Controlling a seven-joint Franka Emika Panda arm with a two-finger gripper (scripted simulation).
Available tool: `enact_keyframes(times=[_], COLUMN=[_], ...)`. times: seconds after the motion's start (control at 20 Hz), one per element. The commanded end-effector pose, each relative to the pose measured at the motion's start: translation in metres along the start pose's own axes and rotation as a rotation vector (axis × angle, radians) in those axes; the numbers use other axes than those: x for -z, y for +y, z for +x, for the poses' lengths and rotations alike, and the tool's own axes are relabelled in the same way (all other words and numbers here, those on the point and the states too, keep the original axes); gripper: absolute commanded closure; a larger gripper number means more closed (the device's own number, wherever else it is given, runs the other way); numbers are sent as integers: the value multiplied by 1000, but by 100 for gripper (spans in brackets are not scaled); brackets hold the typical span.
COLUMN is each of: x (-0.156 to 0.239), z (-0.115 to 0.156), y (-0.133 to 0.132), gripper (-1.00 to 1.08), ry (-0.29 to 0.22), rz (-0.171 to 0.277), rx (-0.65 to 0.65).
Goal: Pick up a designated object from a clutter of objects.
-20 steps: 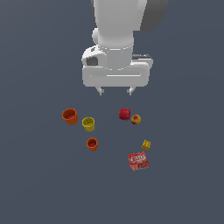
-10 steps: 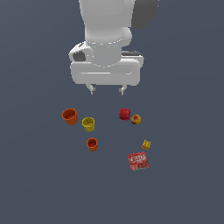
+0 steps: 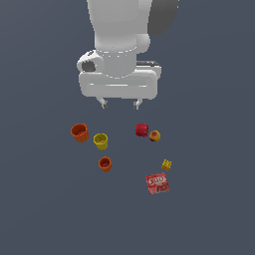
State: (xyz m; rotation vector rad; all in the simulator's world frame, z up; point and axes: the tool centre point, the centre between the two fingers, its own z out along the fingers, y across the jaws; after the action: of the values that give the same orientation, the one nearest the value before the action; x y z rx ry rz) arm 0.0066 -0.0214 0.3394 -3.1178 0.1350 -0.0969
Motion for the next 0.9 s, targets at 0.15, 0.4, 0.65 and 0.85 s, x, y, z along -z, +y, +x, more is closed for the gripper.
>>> enact_keyframes(times=[0.15,0.4,0.65,0.85], x=[-22,-58,-108,-152], z=[1,-1,-8,-21], y=[10,28,52,76], gripper=[-92,-92,-92,-92], ry=[-6,-14,-25,-35], rz=[1,2,-2,-10], rx=[-60,-157,-297,-428])
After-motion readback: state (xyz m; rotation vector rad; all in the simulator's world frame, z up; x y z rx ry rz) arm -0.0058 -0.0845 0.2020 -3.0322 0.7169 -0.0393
